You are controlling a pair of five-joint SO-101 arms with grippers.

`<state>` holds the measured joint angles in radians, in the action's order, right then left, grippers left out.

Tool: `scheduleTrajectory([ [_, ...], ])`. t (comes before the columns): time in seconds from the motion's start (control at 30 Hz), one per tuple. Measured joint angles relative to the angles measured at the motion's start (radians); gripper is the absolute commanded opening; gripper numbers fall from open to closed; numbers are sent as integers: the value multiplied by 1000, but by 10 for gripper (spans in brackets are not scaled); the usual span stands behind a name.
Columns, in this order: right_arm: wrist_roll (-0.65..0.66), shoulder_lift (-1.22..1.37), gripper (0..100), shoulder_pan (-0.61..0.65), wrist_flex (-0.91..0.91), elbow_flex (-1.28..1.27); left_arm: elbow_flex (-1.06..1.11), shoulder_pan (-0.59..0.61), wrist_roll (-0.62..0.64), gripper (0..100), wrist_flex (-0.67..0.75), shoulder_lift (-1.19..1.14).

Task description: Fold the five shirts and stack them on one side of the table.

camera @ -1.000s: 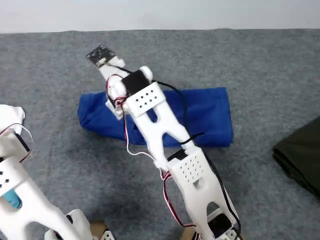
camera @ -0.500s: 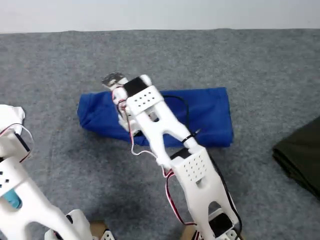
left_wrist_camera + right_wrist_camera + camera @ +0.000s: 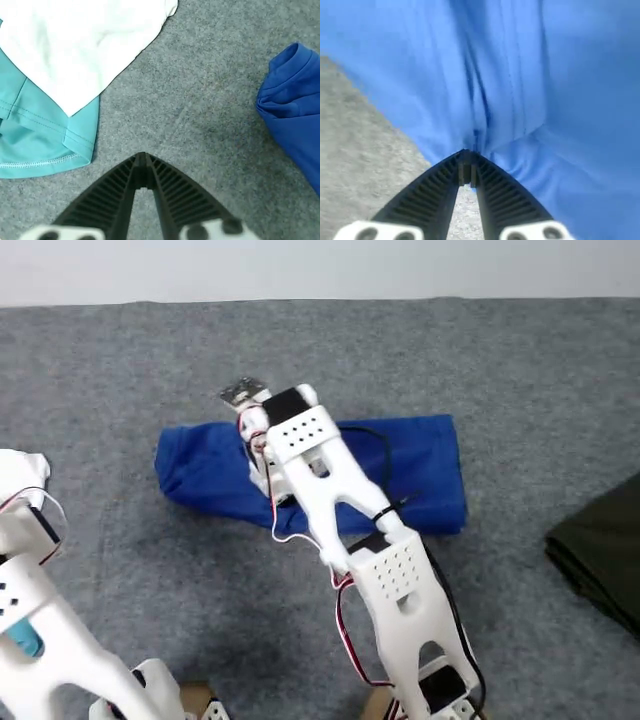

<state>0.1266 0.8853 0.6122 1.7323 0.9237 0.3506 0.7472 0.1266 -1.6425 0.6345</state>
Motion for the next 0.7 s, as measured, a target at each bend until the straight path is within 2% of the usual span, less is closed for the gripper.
scheduleTrajectory([
  [0.33, 0, -222, 9, -23, 18, 101, 0, 0, 0, 4, 0, 0],
  [0.47, 0, -284, 9, -120, 18, 64, 0, 0, 0, 4, 0, 0],
  [0.7, 0, -379, 9, -364, 18, -161, 0, 0, 0, 4, -49, 0],
])
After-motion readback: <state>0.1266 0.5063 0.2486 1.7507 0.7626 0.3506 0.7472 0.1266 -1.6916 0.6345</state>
